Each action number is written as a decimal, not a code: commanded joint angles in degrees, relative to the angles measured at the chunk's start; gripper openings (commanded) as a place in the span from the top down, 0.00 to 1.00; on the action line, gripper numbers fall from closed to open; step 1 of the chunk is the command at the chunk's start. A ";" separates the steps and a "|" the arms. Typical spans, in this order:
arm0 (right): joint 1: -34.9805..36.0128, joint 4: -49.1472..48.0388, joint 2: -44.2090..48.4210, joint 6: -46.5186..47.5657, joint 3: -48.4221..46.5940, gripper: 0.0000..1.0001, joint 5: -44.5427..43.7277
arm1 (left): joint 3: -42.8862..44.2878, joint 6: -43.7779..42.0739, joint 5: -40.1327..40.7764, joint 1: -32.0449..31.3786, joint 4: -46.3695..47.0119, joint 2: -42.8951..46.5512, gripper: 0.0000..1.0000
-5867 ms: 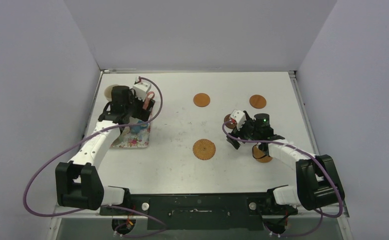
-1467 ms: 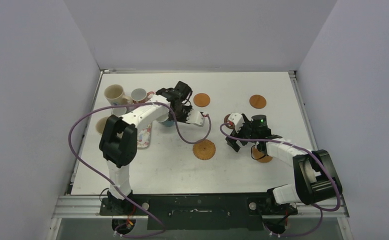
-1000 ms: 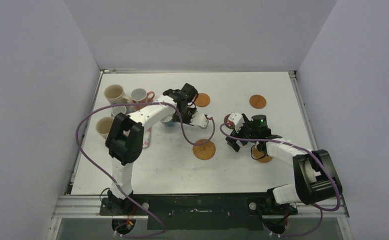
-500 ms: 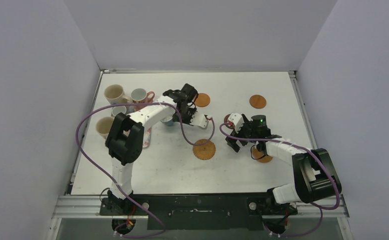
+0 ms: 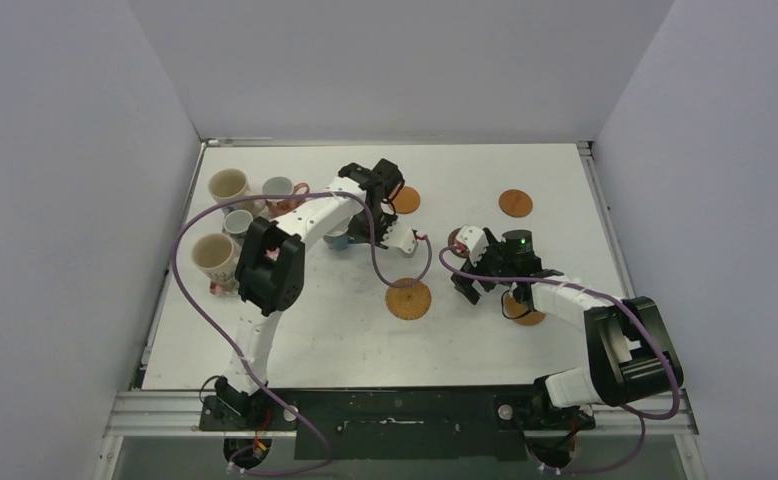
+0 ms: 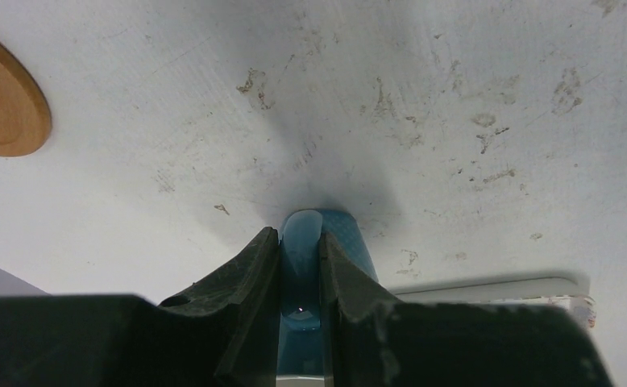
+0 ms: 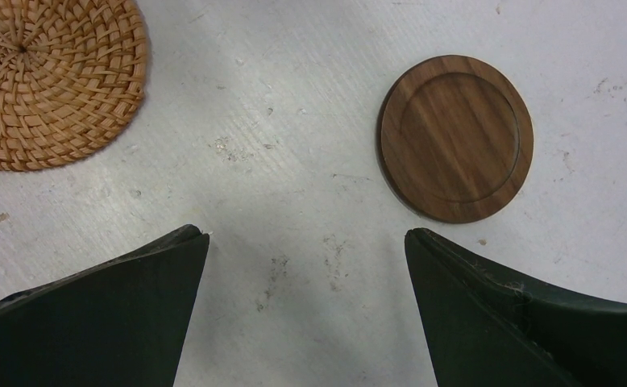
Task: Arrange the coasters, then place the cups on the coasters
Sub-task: Place the cup at the center of the board.
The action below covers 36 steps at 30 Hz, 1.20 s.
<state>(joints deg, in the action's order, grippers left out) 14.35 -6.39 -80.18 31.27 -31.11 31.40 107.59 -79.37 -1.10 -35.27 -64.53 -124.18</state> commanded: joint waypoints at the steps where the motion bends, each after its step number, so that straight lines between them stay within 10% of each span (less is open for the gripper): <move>1: 0.40 -2.04 1.28 0.81 -1.41 0.00 0.43 | 5.02 -2.21 -0.55 0.96 -9.18 -3.05 0.82; 9: 0.35 -1.82 0.51 0.96 -1.67 0.00 0.73 | -0.42 -3.33 -1.06 0.64 -1.17 1.15 0.53; 13: 0.36 -1.78 0.25 0.99 -1.80 0.00 0.92 | -0.42 -2.83 -2.58 0.55 -0.21 1.49 0.05; 28: 0.47 -1.60 -0.83 0.25 -2.37 0.00 1.39 | -9.41 0.48 -11.01 -2.00 5.57 17.18 0.03; 36: 0.68 -0.50 -0.27 -1.80 -4.14 0.00 0.11 | -32.12 18.89 -6.32 -1.72 36.33 42.68 0.03</move>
<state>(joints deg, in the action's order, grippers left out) 14.35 -6.31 -80.60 30.79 -31.99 31.40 84.82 -73.93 -10.52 -37.76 -49.84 -93.89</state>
